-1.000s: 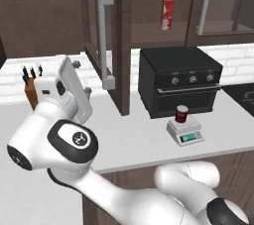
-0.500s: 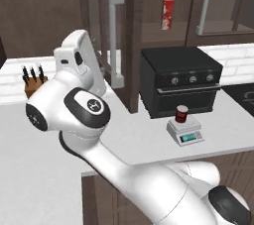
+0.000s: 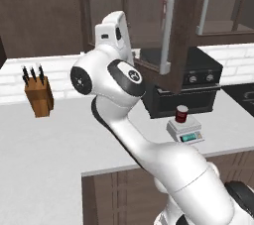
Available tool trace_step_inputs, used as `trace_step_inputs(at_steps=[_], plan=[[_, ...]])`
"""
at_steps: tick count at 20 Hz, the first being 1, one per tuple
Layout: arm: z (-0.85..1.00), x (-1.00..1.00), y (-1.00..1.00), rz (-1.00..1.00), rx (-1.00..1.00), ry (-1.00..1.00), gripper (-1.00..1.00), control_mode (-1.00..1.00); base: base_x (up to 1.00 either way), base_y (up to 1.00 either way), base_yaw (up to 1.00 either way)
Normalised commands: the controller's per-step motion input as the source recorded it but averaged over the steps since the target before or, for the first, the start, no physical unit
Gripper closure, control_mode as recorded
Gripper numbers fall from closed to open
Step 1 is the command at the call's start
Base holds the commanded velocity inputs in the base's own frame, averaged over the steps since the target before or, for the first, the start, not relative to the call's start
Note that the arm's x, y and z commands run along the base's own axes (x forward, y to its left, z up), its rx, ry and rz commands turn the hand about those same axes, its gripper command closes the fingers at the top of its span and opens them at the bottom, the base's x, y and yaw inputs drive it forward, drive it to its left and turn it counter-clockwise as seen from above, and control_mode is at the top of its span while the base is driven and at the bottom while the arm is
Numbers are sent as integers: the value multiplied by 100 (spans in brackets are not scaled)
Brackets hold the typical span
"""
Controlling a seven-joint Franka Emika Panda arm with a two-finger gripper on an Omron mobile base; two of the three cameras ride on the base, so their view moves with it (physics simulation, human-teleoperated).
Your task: Pick the canned food and place it on the digital scale for weighing, and close the cabinet.
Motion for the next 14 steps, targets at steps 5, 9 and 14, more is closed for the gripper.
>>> trace_step_inputs(at_steps=[5,9,14], plan=[[2,92,-90,2,12,8,-100,-100,0,0,0],[0,92,-82,7,15,0,-100,-100,0,0,0],[0,67,-77,15,18,-1,-100,-100,0,0,0]])
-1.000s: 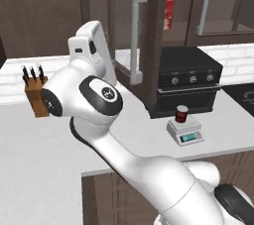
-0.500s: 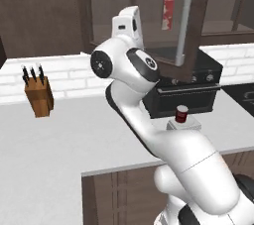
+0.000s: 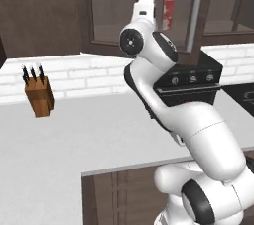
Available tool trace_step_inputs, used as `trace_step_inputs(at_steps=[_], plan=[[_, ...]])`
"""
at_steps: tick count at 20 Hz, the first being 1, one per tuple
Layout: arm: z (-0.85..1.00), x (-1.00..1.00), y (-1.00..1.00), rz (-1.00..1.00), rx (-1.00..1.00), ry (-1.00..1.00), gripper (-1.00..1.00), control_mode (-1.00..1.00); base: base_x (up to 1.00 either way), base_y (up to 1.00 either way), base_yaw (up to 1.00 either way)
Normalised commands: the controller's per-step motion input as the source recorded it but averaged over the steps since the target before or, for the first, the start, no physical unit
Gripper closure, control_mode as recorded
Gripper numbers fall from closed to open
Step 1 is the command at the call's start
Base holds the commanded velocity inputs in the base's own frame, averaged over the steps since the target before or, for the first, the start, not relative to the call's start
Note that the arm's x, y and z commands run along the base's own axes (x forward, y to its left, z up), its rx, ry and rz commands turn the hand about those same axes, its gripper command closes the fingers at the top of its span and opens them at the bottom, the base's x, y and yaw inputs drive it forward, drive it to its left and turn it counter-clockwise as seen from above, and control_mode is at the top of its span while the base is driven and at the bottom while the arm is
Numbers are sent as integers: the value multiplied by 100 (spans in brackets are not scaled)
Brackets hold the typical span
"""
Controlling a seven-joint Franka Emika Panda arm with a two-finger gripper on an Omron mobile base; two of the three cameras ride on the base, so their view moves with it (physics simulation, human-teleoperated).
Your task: Pick the canned food and place it on the digital scale for weighing, and close the cabinet.
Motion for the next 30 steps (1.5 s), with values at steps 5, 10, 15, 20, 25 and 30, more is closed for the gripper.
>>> trace_step_inputs(at_steps=[5,10,15,20,25,30], plan=[[0,78,-76,25,23,-3,-100,-100,0,0,0],[0,75,-75,26,25,-4,-100,-100,0,0,0],[0,56,-74,20,23,-6,-100,-100,0,0,0],[-14,92,-51,16,18,0,-100,-100,0,0,0],[-31,100,-41,13,14,3,-100,-100,0,0,0],[-26,50,-49,11,11,0,-100,-100,0,0,0]])
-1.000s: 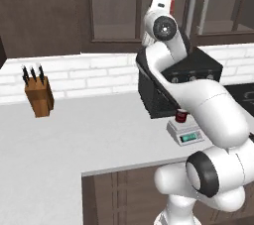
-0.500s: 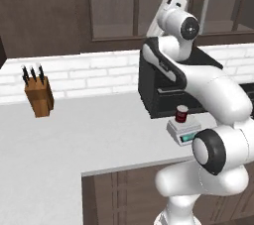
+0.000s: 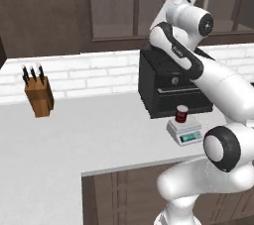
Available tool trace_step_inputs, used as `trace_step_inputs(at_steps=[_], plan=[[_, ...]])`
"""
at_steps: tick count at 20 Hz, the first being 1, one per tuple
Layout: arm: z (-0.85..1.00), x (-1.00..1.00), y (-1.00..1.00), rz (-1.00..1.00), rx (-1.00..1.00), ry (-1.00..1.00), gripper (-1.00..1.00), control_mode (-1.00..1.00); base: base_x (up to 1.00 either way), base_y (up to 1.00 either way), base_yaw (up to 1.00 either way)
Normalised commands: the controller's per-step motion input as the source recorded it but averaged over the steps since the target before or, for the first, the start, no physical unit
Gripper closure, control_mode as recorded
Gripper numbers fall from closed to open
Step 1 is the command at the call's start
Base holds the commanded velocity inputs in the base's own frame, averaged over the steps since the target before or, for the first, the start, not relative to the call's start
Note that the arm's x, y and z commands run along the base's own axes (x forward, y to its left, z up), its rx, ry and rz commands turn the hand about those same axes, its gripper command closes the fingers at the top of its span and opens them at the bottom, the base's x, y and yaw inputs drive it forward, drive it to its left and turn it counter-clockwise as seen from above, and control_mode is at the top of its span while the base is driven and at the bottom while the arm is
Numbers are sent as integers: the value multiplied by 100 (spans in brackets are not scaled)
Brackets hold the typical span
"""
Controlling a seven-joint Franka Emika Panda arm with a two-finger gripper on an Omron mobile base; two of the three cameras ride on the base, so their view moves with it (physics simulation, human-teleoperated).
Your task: Pick the canned food and place it on the digital scale for weighing, and close the cabinet.
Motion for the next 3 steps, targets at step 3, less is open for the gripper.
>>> trace_step_inputs(at_steps=[3], plan=[[-14,0,-71,1,10,0,-100,-100,0,0,0]])
